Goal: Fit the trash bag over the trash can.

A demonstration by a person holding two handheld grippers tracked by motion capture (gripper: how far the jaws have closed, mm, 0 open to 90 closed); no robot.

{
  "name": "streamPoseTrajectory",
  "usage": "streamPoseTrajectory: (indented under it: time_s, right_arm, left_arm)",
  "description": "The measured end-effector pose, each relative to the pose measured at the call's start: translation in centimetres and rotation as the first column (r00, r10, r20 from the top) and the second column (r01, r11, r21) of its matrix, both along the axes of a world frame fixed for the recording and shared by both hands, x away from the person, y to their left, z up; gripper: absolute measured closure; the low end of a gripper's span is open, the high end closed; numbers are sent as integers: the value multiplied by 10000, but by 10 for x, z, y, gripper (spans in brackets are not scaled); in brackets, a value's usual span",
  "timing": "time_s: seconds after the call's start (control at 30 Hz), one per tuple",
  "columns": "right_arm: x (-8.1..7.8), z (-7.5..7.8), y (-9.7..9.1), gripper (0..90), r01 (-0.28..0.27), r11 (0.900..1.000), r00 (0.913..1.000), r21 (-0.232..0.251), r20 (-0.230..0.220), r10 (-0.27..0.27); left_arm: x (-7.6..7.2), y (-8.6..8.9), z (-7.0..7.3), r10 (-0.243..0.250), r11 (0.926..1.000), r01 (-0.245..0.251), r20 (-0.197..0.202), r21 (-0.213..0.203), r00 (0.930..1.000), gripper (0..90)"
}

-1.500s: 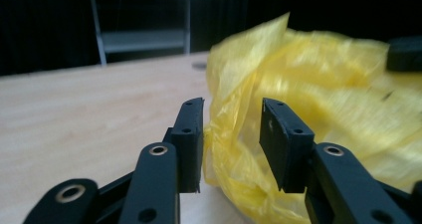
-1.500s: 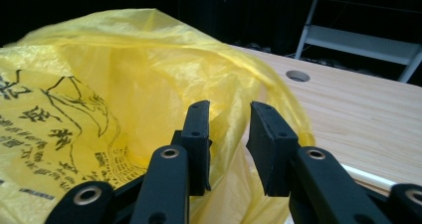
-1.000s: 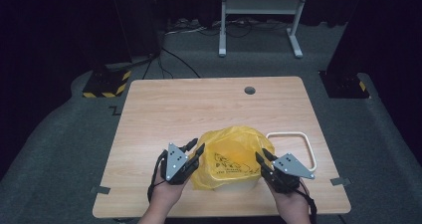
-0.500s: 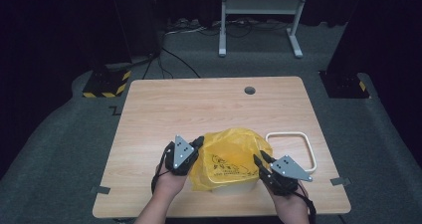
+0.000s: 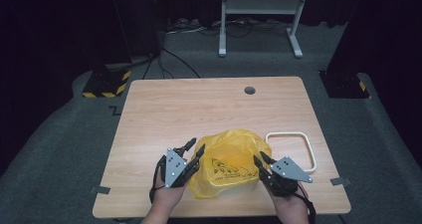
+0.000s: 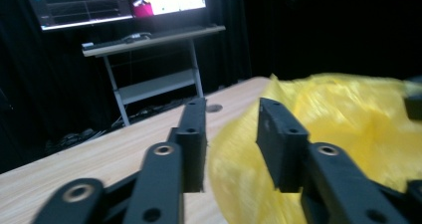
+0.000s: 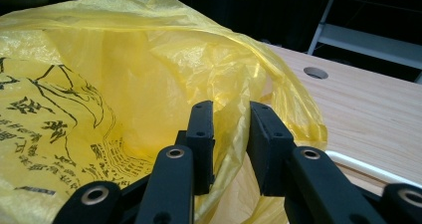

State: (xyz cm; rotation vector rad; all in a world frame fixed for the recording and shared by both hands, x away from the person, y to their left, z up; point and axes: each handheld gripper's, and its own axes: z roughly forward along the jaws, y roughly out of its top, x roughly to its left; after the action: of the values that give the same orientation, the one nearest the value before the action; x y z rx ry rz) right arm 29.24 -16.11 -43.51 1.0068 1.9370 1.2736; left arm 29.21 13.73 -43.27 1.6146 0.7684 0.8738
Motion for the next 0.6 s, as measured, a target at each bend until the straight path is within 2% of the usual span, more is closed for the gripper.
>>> streamPoseTrajectory:
  time_s: [0.1,0.23,0.4,0.5,0.6]
  right_arm:
    - [0,0,0,725,13,10000,10000,-5,-11,-13]
    - [0,0,0,725,10,10000,10000,12,-2,-10]
    - [0,0,0,725,-22,10000,10000,17,-26,22]
    - [0,0,-1,728,-44,10000,10000,16,-24,44]
    - [0,0,-1,729,-86,10000,10000,8,-31,87]
  left_arm:
    - [0,-2,-4,-117,9996,120,-118,258,9999,620]
    - [4,-4,-8,-298,9983,315,-330,500,9990,721]
    - [5,-8,-8,-218,9955,239,-236,915,9995,893]
    - [9,-6,-7,-151,9966,174,-297,801,9994,899]
    - [15,-3,-7,-11,9996,26,-528,272,9986,900]
